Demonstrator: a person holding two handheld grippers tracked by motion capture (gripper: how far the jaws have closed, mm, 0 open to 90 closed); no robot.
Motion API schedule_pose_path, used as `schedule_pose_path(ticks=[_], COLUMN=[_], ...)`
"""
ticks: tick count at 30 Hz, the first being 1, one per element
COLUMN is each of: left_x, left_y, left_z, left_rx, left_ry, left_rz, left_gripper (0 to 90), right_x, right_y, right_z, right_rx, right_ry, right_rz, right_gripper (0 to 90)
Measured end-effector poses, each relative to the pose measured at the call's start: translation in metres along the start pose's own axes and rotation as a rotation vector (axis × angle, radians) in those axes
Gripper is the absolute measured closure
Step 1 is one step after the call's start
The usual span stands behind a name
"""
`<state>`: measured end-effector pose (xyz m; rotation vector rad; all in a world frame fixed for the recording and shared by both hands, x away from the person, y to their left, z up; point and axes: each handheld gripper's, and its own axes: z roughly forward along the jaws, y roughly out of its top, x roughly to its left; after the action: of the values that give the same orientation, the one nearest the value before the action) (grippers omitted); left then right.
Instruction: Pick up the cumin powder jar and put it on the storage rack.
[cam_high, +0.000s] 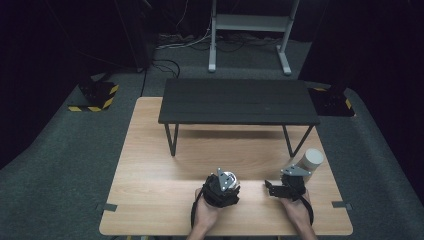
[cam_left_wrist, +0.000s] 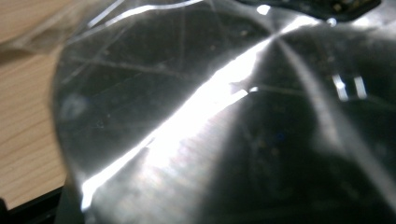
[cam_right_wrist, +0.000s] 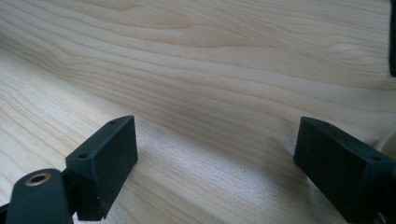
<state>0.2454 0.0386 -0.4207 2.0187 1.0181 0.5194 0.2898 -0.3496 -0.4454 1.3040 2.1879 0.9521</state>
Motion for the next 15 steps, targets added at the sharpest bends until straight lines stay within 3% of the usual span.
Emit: schedule_pose_path(ticks=[15], left_x=[0.006], left_y=[0.028], left_z=[-0.021], left_rx=[-0.022], left_ry=[-0.025], left_rz=[0.017], left_gripper=[31.3], right_x=[0.0], right_y=[0.0], right_z=[0.0], right_rx=[0.0], right_ry=[0.001], right_rz=[-0.001], right_gripper=[12.5])
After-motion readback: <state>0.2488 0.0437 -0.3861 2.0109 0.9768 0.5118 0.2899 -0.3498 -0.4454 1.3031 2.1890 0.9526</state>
